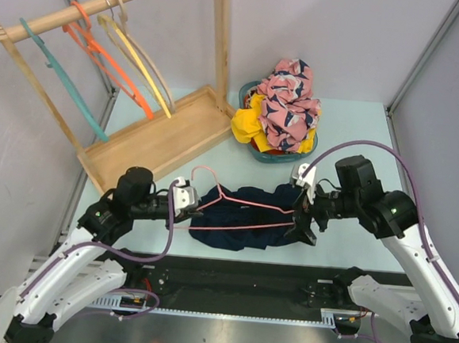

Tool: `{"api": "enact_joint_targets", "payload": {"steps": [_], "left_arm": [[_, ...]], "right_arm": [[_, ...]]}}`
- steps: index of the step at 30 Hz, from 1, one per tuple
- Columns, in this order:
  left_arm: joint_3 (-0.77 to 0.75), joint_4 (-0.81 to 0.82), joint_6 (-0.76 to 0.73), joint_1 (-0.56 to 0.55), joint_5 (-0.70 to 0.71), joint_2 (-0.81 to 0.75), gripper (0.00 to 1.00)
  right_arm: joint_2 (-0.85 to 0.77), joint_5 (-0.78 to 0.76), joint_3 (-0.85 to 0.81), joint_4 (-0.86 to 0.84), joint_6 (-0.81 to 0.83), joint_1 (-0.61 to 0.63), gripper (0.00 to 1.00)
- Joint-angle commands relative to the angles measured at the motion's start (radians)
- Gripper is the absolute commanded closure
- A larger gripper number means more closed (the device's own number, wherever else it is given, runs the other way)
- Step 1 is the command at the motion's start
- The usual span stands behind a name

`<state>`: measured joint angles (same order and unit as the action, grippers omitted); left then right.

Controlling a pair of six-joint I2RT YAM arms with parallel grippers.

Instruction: Place the shorts on the hanger

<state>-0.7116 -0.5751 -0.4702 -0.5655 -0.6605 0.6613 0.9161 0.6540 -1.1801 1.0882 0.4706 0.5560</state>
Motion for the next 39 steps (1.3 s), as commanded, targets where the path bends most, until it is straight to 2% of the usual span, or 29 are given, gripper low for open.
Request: {"api": "enact_joint_targets", "payload": {"steps": [1,6,11,21,28,31,32,34,35,36,37,39], "left_arm": [[-0.003,0.003,-0.028,-0.005,0.033,-0.006,1.00],[-0.038,-0.005,-0.054,-0.020,0.051,0.085,1.00],[-0.055,0.015,-0.053,-0.094,0.128,0.147,1.00],[-0.075,0.072,-0.056,-0.134,0.168,0.179,1.00],[-0.084,0.093,-0.036,-0.145,0.180,0.202,1.00],[-0.100,0.104,-0.013,-0.143,0.179,0.208,0.99],[-0.107,0.101,-0.010,-0.143,0.183,0.212,0.94],[-0.118,0.087,0.020,-0.140,0.200,0.205,0.83],[-0.126,0.075,0.042,-0.137,0.226,0.202,0.60],[-0.127,0.069,0.063,-0.126,0.228,0.198,0.47],[-0.132,0.042,0.067,-0.084,0.201,0.189,0.30],[-0.140,0.018,0.079,0.019,0.097,0.181,0.20]], "right_arm": [[0.033,-0.019,-0.036,-0.082,-0.090,0.030,0.00],[0.127,-0.045,-0.107,-0.194,-0.150,0.105,0.00],[0.278,-0.071,-0.219,-0.264,-0.147,0.177,0.03],[0.464,0.059,-0.292,-0.359,-0.179,0.220,0.38],[0.510,0.078,-0.303,-0.370,-0.152,0.274,0.50],[0.514,0.053,-0.303,-0.358,-0.112,0.288,0.83],[0.511,0.033,-0.303,-0.355,-0.095,0.288,1.00],[0.494,0.015,-0.303,-0.337,-0.072,0.277,1.00],[0.486,0.013,-0.303,-0.329,-0.058,0.269,1.00],[0.475,0.009,-0.303,-0.320,-0.047,0.259,1.00],[0.452,0.010,-0.303,-0.301,-0.026,0.227,1.00],[0.431,0.012,-0.303,-0.259,0.031,0.190,1.00]]}}
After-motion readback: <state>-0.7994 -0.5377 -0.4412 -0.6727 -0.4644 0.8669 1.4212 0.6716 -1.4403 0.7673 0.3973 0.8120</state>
